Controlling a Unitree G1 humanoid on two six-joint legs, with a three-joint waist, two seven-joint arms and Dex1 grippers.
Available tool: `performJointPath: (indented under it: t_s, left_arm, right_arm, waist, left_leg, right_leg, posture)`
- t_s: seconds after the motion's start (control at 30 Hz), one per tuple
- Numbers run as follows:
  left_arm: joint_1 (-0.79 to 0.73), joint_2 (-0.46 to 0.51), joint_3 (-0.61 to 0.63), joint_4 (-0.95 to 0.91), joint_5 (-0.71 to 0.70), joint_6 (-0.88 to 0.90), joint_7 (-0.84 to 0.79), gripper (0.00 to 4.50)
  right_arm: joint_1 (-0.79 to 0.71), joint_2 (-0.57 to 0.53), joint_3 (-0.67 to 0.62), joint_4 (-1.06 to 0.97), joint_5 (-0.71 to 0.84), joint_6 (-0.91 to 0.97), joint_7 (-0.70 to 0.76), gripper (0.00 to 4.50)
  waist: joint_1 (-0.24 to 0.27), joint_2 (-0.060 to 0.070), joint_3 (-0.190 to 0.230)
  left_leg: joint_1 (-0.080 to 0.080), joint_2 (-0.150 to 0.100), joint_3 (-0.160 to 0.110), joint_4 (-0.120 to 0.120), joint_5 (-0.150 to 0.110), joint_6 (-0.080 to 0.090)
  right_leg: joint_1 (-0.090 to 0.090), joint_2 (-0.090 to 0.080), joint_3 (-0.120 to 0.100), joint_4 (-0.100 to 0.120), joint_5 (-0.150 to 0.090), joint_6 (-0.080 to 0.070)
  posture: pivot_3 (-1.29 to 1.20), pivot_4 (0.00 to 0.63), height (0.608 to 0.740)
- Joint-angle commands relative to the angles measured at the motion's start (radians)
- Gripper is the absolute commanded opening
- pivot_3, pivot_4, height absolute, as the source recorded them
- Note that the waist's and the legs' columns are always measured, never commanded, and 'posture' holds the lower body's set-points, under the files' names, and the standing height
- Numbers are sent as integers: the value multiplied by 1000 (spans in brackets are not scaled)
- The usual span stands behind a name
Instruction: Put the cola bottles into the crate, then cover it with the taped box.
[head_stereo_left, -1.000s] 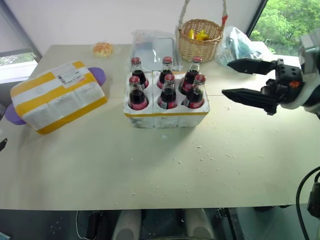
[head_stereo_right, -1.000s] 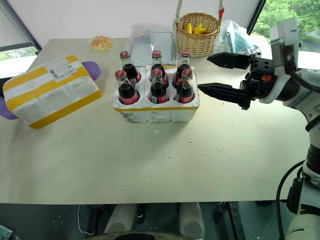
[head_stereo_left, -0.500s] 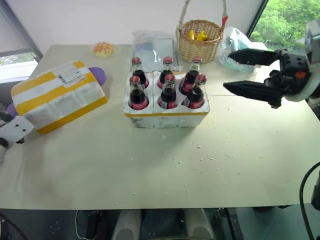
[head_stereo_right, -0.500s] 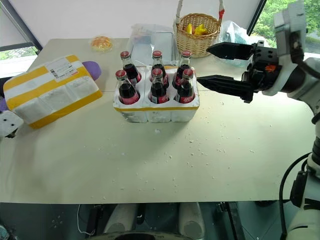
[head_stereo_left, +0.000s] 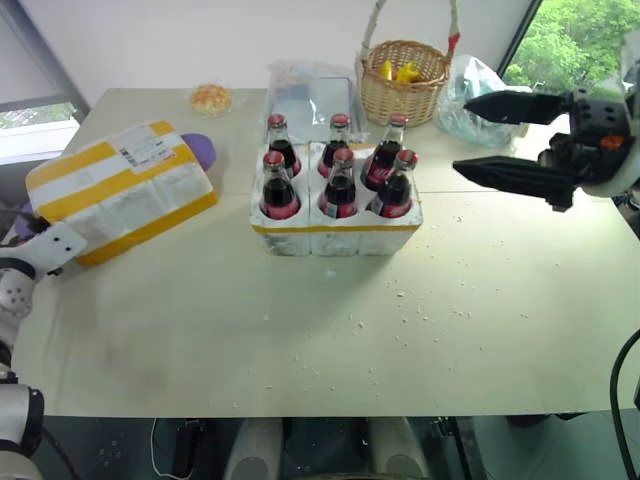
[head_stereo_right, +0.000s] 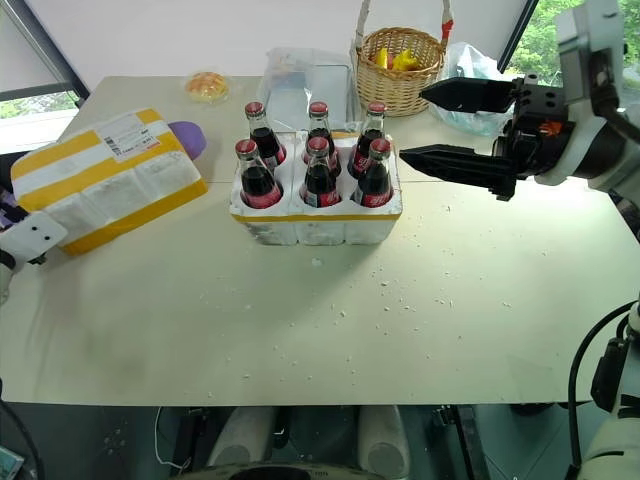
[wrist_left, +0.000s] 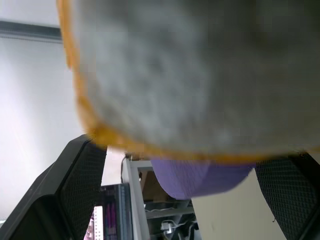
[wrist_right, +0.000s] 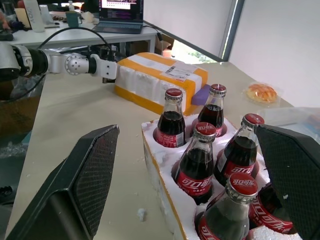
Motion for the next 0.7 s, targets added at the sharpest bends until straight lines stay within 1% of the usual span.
performJointPath:
  t_s: [0.03, 0.1, 0.2, 0.37, 0.63, 0.7]
  left_arm:
    - [-51, 9, -27, 28, 11, 3, 18, 4500]
    - [-70, 7, -39, 44, 12, 11, 18, 4500]
    - [-83, 2, -39, 63, -2, 12, -3, 3649]
    - [-94, 4, -38, 74, -10, 27, -13, 1118]
    - [-109, 23, -36, 71, -23, 31, -32, 1118]
    - [-126, 40, -30, 60, -32, 25, -45, 1118]
  right_arm:
    - [-13, -27, -41, -20, 23, 0, -4, 4431]
    - [-8, -35, -48, -26, 29, 4, -3, 4431]
    - [-4, -44, -57, -28, 33, 10, -6, 4500]
    - [11, -47, -71, -38, 39, 14, -20, 4500]
    - [40, -48, -89, -41, 40, 0, -37, 4500]
    - [48, -49, -96, -39, 38, -5, -38, 4500]
  waist:
    - [0, 0, 0]
    - [0, 0, 0]
    - [-2, 0, 0]
    - [-1, 0, 0]
    - [-1, 0, 0]
    - [-1, 0, 0]
  left_leg:
    - [0, 0, 0, 0, 0, 0]
    - [0, 0, 0, 0, 0, 0]
    - [0, 0, 0, 0, 0, 0]
    - [0, 0, 0, 0, 0, 0]
    - [0, 0, 0, 0, 0, 0]
    - [0, 0, 0, 0, 0, 0]
  right_leg:
    - [0, 0, 0, 0, 0, 0]
    - [0, 0, 0, 0, 0, 0]
    - [0, 0, 0, 0, 0, 0]
    - [0, 0, 0, 0, 0, 0]
    - [0, 0, 0, 0, 0, 0]
    - [0, 0, 0, 0, 0, 0]
  posture:
    - [0, 150, 737]
    - [0, 150, 737]
    - [0, 150, 737]
    - [0, 150, 737]
    - [0, 150, 737]
    - [0, 150, 737]
